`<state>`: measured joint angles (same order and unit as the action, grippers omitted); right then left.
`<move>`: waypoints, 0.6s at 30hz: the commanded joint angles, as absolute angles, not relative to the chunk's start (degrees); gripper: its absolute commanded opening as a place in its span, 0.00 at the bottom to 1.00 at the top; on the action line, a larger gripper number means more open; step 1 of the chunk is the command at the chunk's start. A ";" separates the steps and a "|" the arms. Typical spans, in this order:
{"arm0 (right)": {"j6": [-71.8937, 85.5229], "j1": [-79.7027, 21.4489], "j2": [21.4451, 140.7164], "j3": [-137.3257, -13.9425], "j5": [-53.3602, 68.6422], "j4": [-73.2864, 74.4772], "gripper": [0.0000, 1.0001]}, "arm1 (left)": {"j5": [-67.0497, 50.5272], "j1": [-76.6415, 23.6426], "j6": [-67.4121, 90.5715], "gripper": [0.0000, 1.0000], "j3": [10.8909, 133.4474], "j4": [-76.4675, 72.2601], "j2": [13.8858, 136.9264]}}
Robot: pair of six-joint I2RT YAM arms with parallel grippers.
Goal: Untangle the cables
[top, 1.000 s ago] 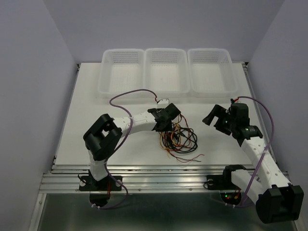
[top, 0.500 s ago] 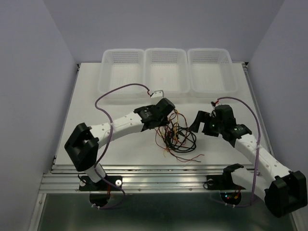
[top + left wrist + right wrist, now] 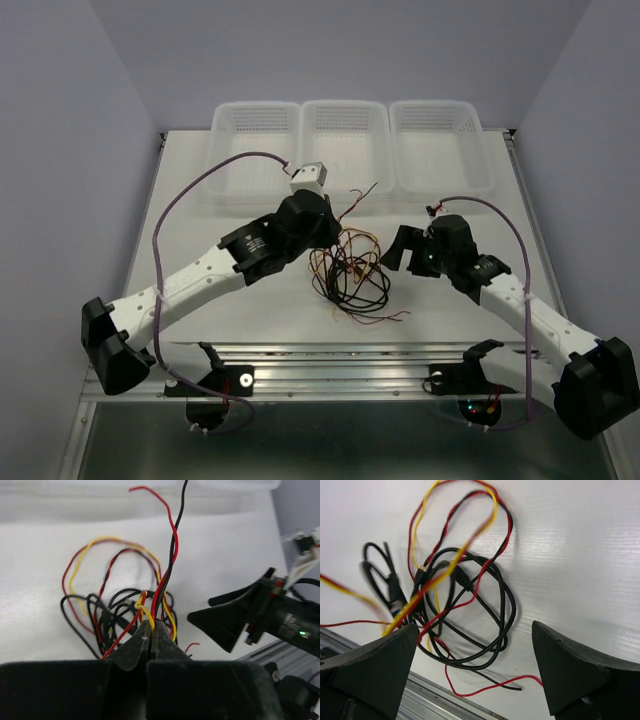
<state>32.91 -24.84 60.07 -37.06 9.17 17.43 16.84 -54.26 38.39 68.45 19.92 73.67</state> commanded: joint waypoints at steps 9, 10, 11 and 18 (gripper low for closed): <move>30.68 -25.05 53.09 -47.62 10.28 8.61 1.00 | 7.83 -54.32 20.75 0.00 92.88 15.02 68.99; 30.15 -25.05 52.82 -48.25 10.54 8.70 1.00 | 7.65 -54.32 19.26 0.00 95.08 15.38 69.34; 30.15 -25.05 52.56 -48.77 10.63 8.96 1.00 | 7.65 -54.32 18.73 0.00 97.10 15.82 69.69; 27.51 -25.05 48.52 -51.85 10.02 9.40 1.00 | 9.67 -54.32 12.23 0.00 117.13 17.40 74.35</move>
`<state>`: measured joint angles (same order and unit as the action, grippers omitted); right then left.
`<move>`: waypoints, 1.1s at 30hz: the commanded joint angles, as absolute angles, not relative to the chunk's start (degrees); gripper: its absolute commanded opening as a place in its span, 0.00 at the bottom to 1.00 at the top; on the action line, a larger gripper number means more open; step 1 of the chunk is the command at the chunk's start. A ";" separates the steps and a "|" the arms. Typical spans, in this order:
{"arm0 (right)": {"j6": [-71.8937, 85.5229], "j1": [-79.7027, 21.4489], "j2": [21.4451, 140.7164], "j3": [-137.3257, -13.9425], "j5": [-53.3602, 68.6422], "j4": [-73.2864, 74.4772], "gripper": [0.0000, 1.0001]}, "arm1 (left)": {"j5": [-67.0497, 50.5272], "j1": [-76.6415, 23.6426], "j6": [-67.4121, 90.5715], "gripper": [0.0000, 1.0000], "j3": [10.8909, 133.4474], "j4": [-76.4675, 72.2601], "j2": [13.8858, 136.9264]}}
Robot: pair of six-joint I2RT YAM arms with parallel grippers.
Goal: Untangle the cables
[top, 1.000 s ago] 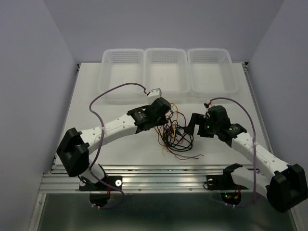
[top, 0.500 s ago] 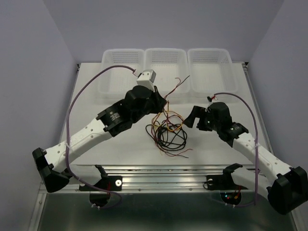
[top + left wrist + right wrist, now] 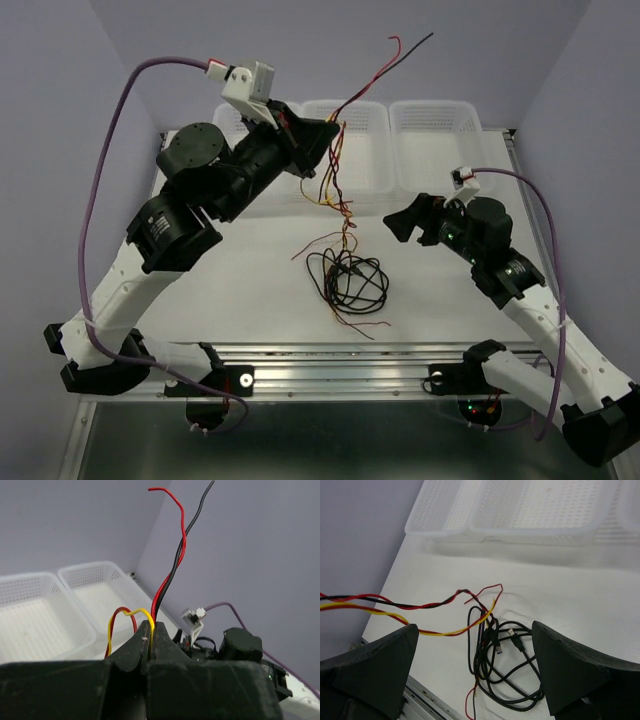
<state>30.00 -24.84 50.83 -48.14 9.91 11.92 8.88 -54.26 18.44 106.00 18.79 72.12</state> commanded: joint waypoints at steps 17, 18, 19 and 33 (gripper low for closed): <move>19.87 -25.05 52.90 -52.03 39.36 -0.53 1.00 | 19.33 -54.23 15.72 0.00 113.83 11.08 71.28; 18.21 -25.57 55.00 -51.94 39.37 -0.18 1.00 | 18.99 -54.23 15.82 0.00 112.34 10.55 70.41; 16.02 -26.88 57.02 -51.86 38.24 -0.18 1.00 | 18.90 -54.32 16.34 0.00 111.54 10.46 69.88; 2.65 -30.15 67.58 -54.67 24.60 -5.79 0.83 | 18.81 -54.23 16.35 0.00 111.18 11.69 69.96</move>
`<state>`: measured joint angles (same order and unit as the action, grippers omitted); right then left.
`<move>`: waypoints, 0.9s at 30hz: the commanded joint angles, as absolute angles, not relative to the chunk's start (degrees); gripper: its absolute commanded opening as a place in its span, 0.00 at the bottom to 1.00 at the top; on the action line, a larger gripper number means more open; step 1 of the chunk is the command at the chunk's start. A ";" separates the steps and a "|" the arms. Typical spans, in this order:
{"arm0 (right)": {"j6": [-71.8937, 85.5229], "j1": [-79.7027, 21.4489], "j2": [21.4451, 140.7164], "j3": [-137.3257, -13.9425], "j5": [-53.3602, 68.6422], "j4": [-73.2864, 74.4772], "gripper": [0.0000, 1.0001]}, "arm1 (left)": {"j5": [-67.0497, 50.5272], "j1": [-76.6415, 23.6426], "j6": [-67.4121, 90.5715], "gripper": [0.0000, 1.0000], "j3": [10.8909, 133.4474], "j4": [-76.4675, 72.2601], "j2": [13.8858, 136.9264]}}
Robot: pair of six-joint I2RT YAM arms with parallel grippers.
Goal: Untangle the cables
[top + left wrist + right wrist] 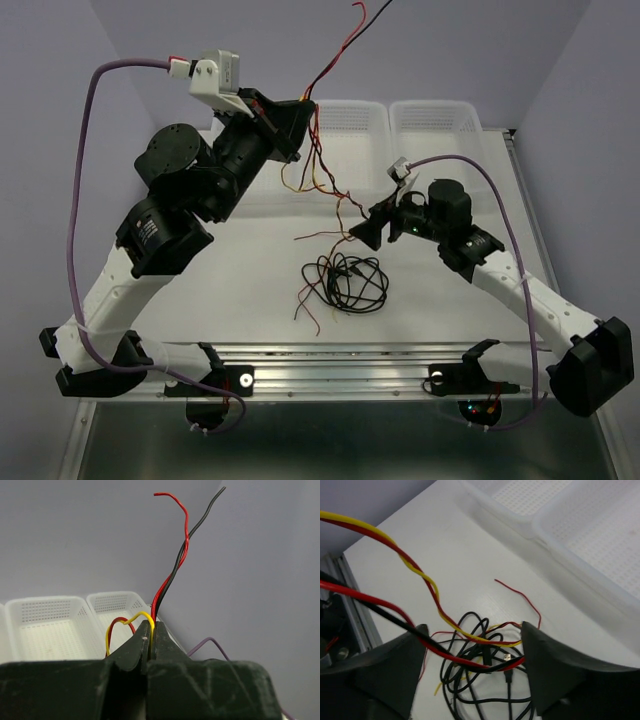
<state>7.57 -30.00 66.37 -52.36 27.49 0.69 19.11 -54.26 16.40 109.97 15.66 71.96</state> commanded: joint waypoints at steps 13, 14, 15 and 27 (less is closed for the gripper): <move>6.41 -30.15 65.05 -56.15 11.37 -10.83 0.01 | 25.28 -54.32 20.11 0.18 102.06 12.48 63.55; 6.42 -30.15 64.69 -58.60 9.60 -9.59 0.01 | 27.66 -54.23 21.17 0.51 100.04 12.83 62.59; 6.76 -30.15 64.17 -60.19 6.88 -8.01 0.01 | 32.91 -54.23 24.57 0.68 95.23 14.14 60.32; 6.68 -30.15 66.70 -88.22 14.23 7.82 0.01 | 37.27 -54.23 57.03 0.99 53.98 23.02 42.90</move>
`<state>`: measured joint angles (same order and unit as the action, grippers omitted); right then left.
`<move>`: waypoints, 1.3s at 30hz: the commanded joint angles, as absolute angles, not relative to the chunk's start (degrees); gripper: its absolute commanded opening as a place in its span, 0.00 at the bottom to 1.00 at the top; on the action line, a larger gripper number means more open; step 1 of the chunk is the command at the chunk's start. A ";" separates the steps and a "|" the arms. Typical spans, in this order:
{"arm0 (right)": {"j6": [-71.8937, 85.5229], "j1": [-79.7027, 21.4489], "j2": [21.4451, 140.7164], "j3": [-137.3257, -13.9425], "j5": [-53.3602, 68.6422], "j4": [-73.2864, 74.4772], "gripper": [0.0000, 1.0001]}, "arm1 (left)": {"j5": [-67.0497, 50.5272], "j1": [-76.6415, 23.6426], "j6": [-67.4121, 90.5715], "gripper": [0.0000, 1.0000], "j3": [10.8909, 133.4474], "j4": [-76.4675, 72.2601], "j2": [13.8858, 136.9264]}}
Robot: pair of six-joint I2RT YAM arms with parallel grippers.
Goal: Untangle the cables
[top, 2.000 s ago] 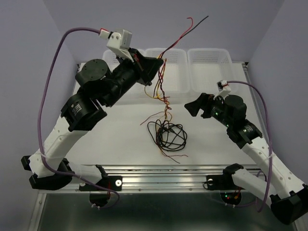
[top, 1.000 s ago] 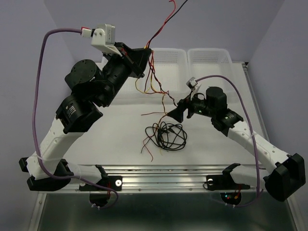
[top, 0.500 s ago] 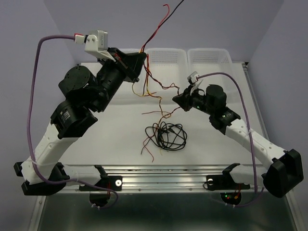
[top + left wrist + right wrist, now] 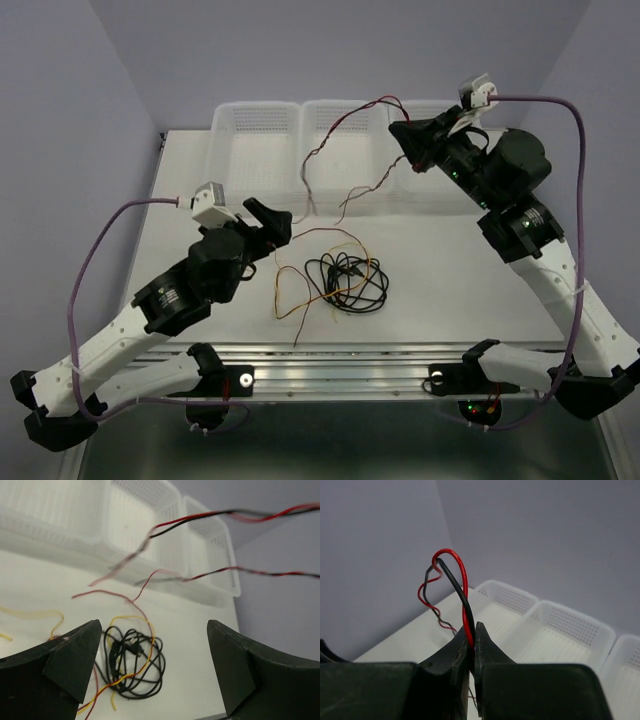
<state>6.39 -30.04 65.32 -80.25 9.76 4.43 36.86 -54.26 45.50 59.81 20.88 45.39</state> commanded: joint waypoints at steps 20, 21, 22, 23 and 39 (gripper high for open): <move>16.96 -30.15 69.17 -81.66 23.63 22.41 0.01 | 17.58 -54.23 39.22 0.99 37.26 -5.27 47.62; 17.57 -30.15 68.73 -80.87 24.43 21.98 0.01 | 17.84 -54.14 38.68 0.99 37.87 -5.71 49.03; 18.54 -30.15 67.77 -79.38 26.09 21.36 0.01 | 19.06 -54.23 38.32 0.99 38.92 -5.97 51.48; 18.89 -30.15 67.24 -78.84 26.97 21.27 0.01 | 19.94 -54.23 38.06 0.99 39.54 -5.72 52.72; 21.00 -30.15 63.63 -84.55 34.36 25.58 0.01 | 26.56 -50.10 35.95 0.99 44.47 -12.99 67.58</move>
